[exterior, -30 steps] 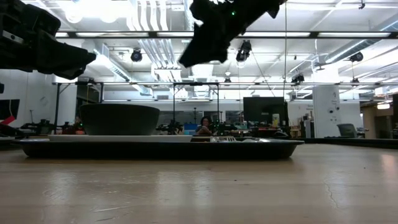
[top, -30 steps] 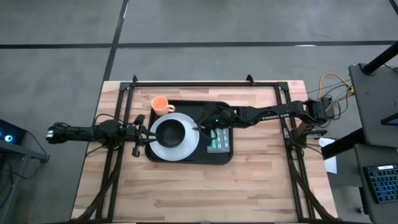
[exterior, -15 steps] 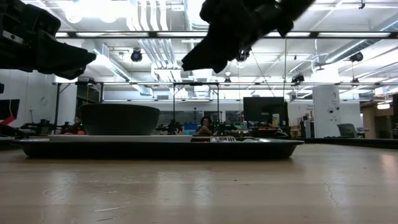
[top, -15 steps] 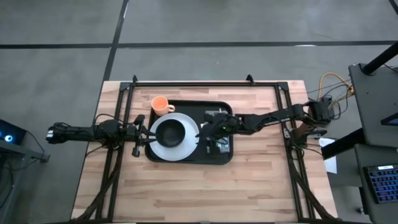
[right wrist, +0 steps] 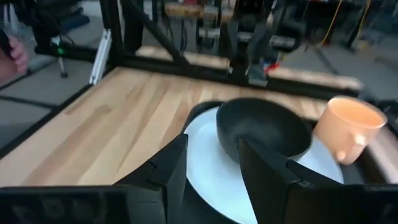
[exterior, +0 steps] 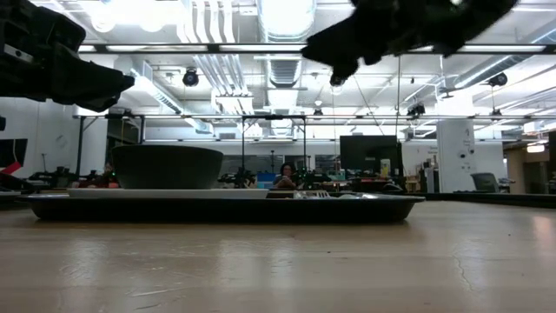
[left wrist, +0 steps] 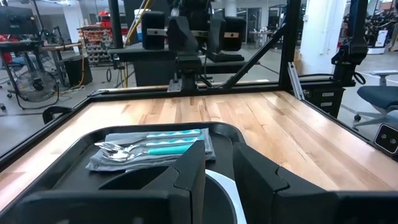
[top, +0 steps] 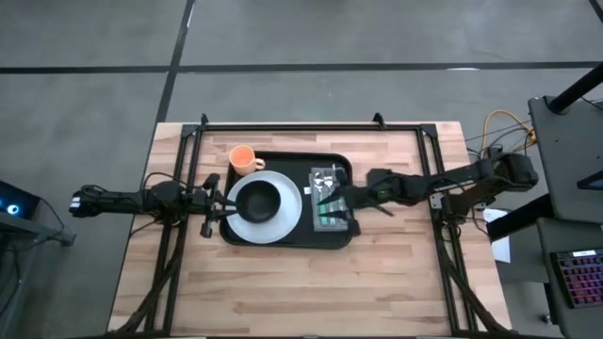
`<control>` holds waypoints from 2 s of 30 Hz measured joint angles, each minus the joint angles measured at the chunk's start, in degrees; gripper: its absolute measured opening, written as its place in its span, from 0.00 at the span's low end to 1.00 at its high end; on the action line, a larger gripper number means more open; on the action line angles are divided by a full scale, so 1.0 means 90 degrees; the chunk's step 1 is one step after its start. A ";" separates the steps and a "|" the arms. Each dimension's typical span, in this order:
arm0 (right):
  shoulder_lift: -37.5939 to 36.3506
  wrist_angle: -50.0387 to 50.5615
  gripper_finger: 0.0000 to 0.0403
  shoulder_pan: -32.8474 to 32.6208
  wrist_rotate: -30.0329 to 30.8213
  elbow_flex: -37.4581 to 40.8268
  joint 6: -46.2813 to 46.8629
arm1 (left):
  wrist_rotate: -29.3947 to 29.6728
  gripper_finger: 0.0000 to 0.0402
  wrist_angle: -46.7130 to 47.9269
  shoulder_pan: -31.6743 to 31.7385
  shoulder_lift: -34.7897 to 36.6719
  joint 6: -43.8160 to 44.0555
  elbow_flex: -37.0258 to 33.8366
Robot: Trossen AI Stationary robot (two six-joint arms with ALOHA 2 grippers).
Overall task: Set up tray
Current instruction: Return to Home Position
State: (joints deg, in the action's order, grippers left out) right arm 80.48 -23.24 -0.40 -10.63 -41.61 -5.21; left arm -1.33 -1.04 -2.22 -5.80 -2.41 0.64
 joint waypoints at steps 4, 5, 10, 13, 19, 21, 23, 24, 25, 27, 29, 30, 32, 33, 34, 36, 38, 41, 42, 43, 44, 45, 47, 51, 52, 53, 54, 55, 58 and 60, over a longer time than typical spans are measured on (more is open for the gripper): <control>-0.0520 -0.0814 0.34 0.0002 0.0006 0.0798 -0.0083 | 0.0000 0.16 -0.0011 0.0001 0.0005 -0.0003 0.0000; -0.0646 -0.0848 0.34 0.0002 0.0009 0.0938 -0.0102 | -0.0003 0.16 -0.0018 0.0001 0.0005 -0.0004 0.0000; -0.1263 -0.1099 0.32 0.0009 0.0213 0.1494 -0.0160 | -0.0002 0.16 -0.0053 0.0002 0.0007 -0.0007 0.0000; -0.1606 -0.1470 0.32 0.0005 0.0215 0.1893 -0.0231 | -0.0002 0.16 -0.0168 0.0001 0.0009 -0.0026 0.0000; -0.2209 -0.2315 0.33 0.0005 0.0225 0.2634 -0.0230 | -0.0002 0.16 -0.0345 0.0000 0.0012 -0.0056 0.0000; -0.2411 -0.2364 0.33 0.0005 0.0314 0.2795 -0.0231 | -0.0002 0.16 -0.0385 0.0000 0.0010 -0.0056 0.0000; -0.2619 -0.2385 0.34 0.0005 0.0409 0.2956 -0.0241 | -0.0003 0.16 -0.0439 0.0001 0.0012 -0.0056 0.0000; -0.2714 -0.2421 0.34 0.0005 0.0496 0.3040 -0.0253 | -0.0004 0.16 -0.0452 0.0000 0.0012 -0.0055 0.0000; -0.2798 -0.2535 0.34 0.0005 0.0520 0.3127 -0.0258 | -0.0004 0.16 -0.0469 0.0000 0.0012 -0.0054 0.0000; -0.2986 -0.2798 0.34 0.0010 0.0546 0.3342 -0.0279 | -0.0007 0.16 -0.0578 0.0002 0.0012 -0.0047 0.0000; -0.3136 -0.3181 0.33 0.0007 0.0546 0.3570 -0.0279 | -0.0013 0.16 -0.0647 0.0000 0.0012 -0.0037 -0.0004; -0.3210 -0.3342 0.32 0.0010 0.0548 0.3699 -0.0279 | -0.0017 0.16 -0.0686 0.0000 0.0012 -0.0034 -0.0005; -0.3327 -0.3682 0.32 0.0007 0.0563 0.3932 -0.0279 | -0.0017 0.16 -0.0726 0.0001 0.0012 -0.0032 -0.0005; -0.3389 -0.3830 0.31 0.0008 0.0607 0.4053 -0.0275 | -0.0019 0.16 -0.0732 0.0000 0.0012 -0.0024 -0.0005; -0.3449 -0.3951 0.31 0.0006 0.0704 0.4161 -0.0262 | -0.0019 0.16 -0.0752 0.0000 0.0011 -0.0005 -0.0005; -0.3553 -0.4201 0.31 0.0008 0.0918 0.4376 -0.0212 | -0.0021 0.16 -0.0810 0.0000 0.0014 -0.0005 -0.0005; -0.3651 -0.4436 0.31 0.0010 0.1045 0.4565 -0.0173 | -0.0023 0.16 -0.0894 0.0000 0.0015 -0.0004 -0.0005; -0.3753 -0.4379 0.31 0.0019 0.1063 0.4571 -0.0108 | -0.0027 0.16 -0.1003 0.0000 0.0015 -0.0005 -0.0007; -0.3763 -0.4395 0.31 0.0019 0.1061 0.4567 -0.0094 | -0.0026 0.16 -0.1014 0.0000 0.0017 -0.0005 -0.0007; -0.3764 -0.4385 0.31 0.0019 0.1048 0.4569 -0.0081 | -0.0029 0.16 -0.1008 0.0002 0.0019 -0.0005 -0.0007; -0.3764 -0.4356 0.31 0.0019 0.1044 0.4569 -0.0060 | -0.0024 0.16 -0.1008 0.0000 0.0017 -0.0005 -0.0007; -0.3765 -0.4332 0.31 0.0019 0.1039 0.4569 -0.0024 | -0.0029 0.16 -0.1008 0.0002 0.0024 -0.0005 -0.0007; -0.3764 -0.4279 0.31 0.0019 0.1039 0.4569 0.0034 | -0.0027 0.16 -0.1009 0.0001 0.0027 -0.0005 -0.0007; -0.3764 -0.3952 0.31 0.0019 0.1037 0.4568 -0.0062 | -0.0029 0.16 -0.1001 0.0002 0.0027 -0.0013 -0.0007; -0.3764 -0.3846 0.31 0.0019 0.1036 0.4567 -0.0121 | -0.0026 0.16 -0.0989 0.0000 0.0027 -0.0015 -0.0007; -0.3764 -0.3696 0.31 0.0019 0.1036 0.4567 -0.0171 | -0.0027 0.16 -0.0970 0.0001 0.0025 -0.0022 -0.0007; -0.3764 -0.3537 0.31 0.0021 0.1037 0.4567 -0.0212 | -0.0026 0.16 -0.0925 0.0000 0.0024 -0.0044 -0.0007; -0.3764 -0.3387 0.31 0.0026 0.1039 0.4567 -0.0253 | -0.0026 0.16 -0.0873 0.0000 0.0024 -0.0063 -0.0007; -0.3766 -0.3165 0.31 0.0059 0.1141 0.4567 -0.0298 | -0.0025 0.16 -0.0747 0.0001 0.0027 -0.0148 -0.0010; -0.3771 -0.2979 0.31 0.0075 0.1291 0.4567 -0.0328 | -0.0026 0.16 -0.0643 0.0001 0.0027 -0.0172 -0.0010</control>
State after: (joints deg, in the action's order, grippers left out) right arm 46.54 -50.05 0.27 0.99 -0.51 -8.16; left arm -1.56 -6.83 -2.21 -5.56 -3.96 0.56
